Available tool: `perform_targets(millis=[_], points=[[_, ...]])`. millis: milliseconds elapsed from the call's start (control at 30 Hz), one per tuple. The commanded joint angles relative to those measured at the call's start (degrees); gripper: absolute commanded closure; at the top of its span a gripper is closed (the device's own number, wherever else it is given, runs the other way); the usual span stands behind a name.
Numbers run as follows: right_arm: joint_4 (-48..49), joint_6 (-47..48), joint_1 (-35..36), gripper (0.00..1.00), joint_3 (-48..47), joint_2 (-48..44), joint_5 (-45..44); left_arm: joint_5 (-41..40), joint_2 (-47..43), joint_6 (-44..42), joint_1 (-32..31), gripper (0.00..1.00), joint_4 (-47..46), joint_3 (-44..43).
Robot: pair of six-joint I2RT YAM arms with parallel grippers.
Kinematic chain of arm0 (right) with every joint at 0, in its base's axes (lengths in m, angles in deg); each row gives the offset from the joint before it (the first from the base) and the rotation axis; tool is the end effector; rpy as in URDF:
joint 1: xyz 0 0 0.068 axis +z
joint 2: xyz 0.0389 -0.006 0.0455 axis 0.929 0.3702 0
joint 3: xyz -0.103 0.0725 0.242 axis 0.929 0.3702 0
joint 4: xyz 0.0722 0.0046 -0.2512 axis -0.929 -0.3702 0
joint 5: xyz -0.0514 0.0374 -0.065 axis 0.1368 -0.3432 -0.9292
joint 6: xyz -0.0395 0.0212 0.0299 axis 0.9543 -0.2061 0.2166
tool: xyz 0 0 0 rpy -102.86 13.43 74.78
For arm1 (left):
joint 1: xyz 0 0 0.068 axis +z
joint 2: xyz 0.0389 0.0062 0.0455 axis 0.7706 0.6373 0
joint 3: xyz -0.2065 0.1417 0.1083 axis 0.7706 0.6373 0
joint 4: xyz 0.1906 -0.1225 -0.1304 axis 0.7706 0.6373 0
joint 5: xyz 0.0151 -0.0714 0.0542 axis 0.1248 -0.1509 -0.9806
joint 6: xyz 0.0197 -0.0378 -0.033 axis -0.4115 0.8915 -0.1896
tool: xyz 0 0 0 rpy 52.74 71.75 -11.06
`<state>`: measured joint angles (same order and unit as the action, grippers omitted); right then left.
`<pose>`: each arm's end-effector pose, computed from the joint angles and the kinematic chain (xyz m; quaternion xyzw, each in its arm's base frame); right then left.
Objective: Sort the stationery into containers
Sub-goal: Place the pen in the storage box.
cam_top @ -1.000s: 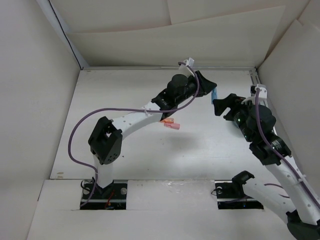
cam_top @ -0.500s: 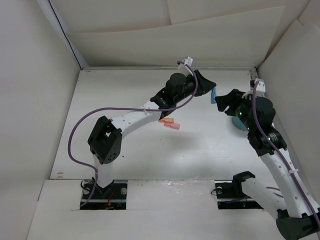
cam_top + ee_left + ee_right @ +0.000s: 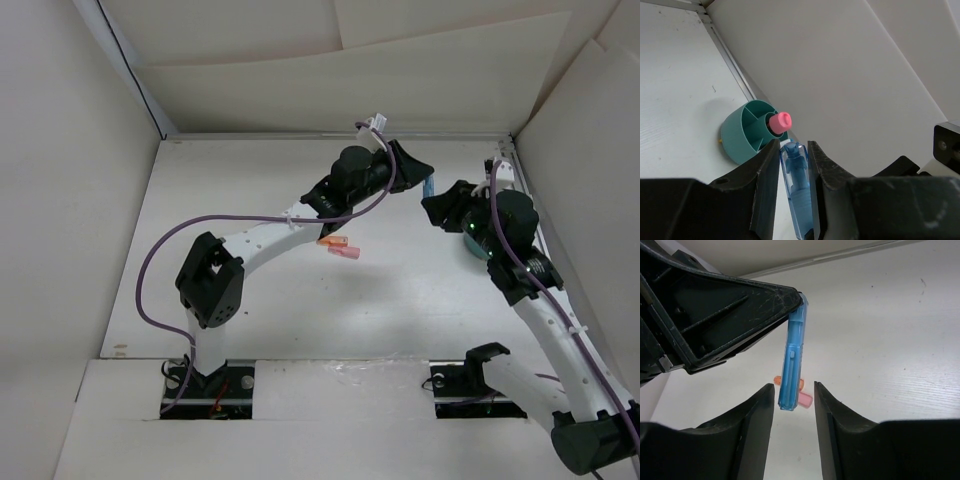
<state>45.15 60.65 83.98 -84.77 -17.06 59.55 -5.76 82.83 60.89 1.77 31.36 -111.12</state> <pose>0.1885 0.0564 0.3659 0.0344 0.7724 0.2558 0.5803 0.2982 -0.3468 0.3690 0.0555 0.6529 -0.6005 0.4583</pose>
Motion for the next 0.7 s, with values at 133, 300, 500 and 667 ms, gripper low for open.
perform_targets(millis=[133, 300, 500, 667], points=[[4.3, -0.2, -0.4, 0.66, 0.1, -0.5, 0.1, 1.0, -3.0, 0.5, 0.1, 1.00, -4.3, 0.3], [4.3, -0.2, -0.4, 0.72, 0.1, -0.5, -0.5, 1.0, -3.0, 0.5, 0.1, 1.00, -4.3, 0.8], [4.9, -0.8, -0.4, 0.89, 0.6, -0.5, -2.2, 1.5, -3.0, 1.0, 0.1, 0.77, -4.3, 1.3], [4.9, -1.3, -1.0, 0.93, 0.6, -1.0, -3.5, 1.5, -3.5, -0.1, 0.1, 0.51, -3.1, 1.3]])
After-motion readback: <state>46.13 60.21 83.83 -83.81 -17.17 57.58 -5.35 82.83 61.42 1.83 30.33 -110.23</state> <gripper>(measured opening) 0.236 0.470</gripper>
